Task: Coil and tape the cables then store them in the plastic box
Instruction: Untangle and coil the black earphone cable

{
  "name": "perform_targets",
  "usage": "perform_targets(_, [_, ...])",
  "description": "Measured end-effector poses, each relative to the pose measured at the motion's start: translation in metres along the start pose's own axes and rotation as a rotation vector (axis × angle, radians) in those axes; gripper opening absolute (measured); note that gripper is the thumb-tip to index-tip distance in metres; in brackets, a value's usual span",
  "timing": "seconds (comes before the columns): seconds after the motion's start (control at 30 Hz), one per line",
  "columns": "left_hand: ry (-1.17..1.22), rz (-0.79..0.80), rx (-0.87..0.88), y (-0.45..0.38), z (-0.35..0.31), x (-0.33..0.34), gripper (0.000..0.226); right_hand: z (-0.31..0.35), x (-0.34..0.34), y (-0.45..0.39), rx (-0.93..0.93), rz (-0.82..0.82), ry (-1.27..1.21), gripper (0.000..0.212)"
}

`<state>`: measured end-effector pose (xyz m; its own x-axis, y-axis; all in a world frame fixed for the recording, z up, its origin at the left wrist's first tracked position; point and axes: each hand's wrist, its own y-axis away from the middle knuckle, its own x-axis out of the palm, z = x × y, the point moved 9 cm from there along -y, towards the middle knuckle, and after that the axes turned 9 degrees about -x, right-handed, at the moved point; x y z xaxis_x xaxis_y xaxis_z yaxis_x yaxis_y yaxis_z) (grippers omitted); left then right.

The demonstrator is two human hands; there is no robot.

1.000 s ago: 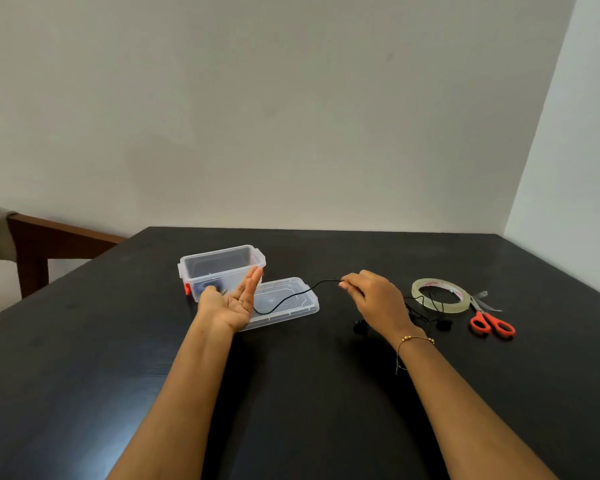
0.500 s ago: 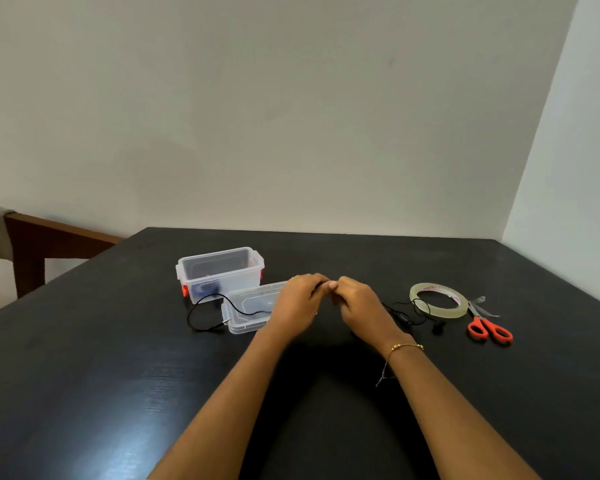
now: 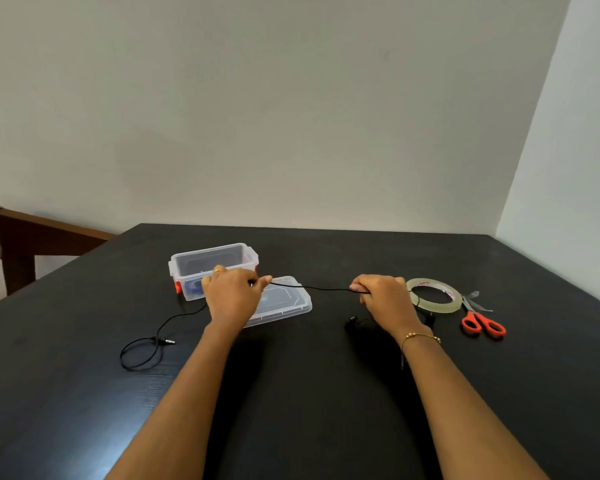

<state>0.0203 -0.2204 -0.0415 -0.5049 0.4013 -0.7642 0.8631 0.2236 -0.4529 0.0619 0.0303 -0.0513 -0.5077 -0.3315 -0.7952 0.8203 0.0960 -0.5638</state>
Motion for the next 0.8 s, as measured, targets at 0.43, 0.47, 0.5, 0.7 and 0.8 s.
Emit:
perform_targets(0.43, [0.478, 0.326, 0.476, 0.054, -0.124, 0.013, 0.032, 0.047, -0.012, -0.006, -0.155, -0.144, 0.118, 0.024])
perform_targets(0.47, [0.487, 0.347, 0.465, 0.054, -0.126, 0.017, 0.029, 0.043, -0.014, -0.005, -0.134, -0.163, 0.111, 0.024])
perform_targets(0.5, [0.5, 0.345, 0.453, 0.053, -0.126, 0.02, 0.027, 0.038, -0.017, -0.004, -0.122, -0.181, 0.116, 0.023])
perform_targets(0.7, [0.394, 0.286, 0.42, 0.041, -0.113, 0.03, 0.038, 0.02, -0.011, -0.007, -0.113, -0.049, 0.161, 0.021])
perform_targets(0.8, [0.367, 0.144, 0.308, 0.02, -0.088, 0.018, 0.032, 0.002, -0.012, -0.006, -0.049, -0.017, 0.122, 0.027])
